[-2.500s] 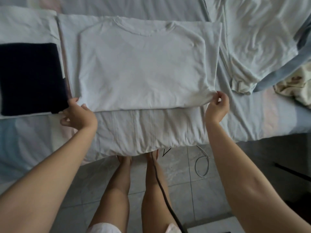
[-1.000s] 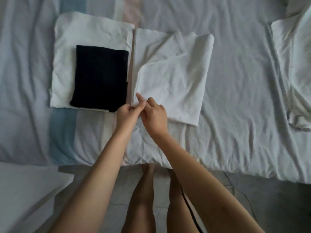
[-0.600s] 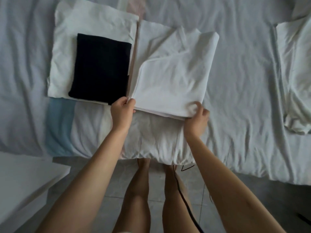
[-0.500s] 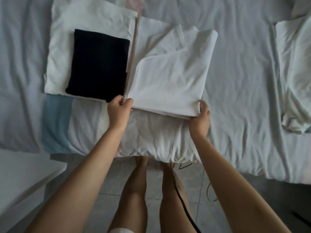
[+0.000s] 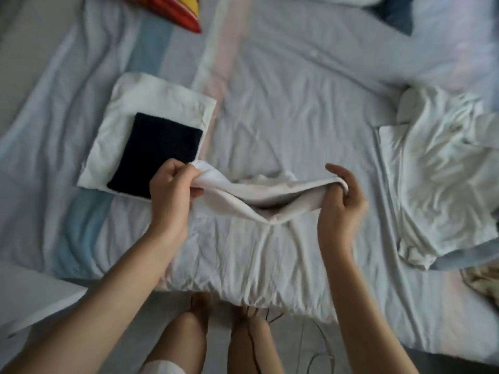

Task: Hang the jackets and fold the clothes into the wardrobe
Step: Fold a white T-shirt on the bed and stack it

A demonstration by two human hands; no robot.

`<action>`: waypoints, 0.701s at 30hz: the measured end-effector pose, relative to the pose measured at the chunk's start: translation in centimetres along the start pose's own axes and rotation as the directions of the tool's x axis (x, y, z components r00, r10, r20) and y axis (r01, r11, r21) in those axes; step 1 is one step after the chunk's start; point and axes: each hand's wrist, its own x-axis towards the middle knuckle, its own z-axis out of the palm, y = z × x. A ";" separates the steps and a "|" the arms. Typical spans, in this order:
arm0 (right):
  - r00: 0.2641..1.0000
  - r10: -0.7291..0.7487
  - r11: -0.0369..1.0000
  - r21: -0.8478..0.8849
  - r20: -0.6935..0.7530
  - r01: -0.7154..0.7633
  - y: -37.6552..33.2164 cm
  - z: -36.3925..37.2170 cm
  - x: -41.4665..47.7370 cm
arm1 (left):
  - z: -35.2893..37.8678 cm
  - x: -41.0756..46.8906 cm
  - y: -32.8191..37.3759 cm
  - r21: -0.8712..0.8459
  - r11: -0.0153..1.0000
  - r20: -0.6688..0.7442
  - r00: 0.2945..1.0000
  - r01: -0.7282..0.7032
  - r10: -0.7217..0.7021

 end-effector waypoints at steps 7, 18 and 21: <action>0.970 -0.220 0.954 0.187 -0.102 0.236 -10.8 0.2 13.6 | 10.2 5.8 13.4 -0.071 0.958 0.103 0.953 -0.278 0.284; 0.996 -0.081 0.989 0.121 -0.027 0.083 -1.1 0.0 10.7 | 9.1 8.2 2.8 0.231 0.930 0.045 0.958 -0.286 0.283; 0.991 0.083 0.996 -0.047 0.103 -0.078 6.7 0.9 6.2 | 5.2 7.5 -4.9 0.410 0.902 0.029 0.991 -0.134 0.134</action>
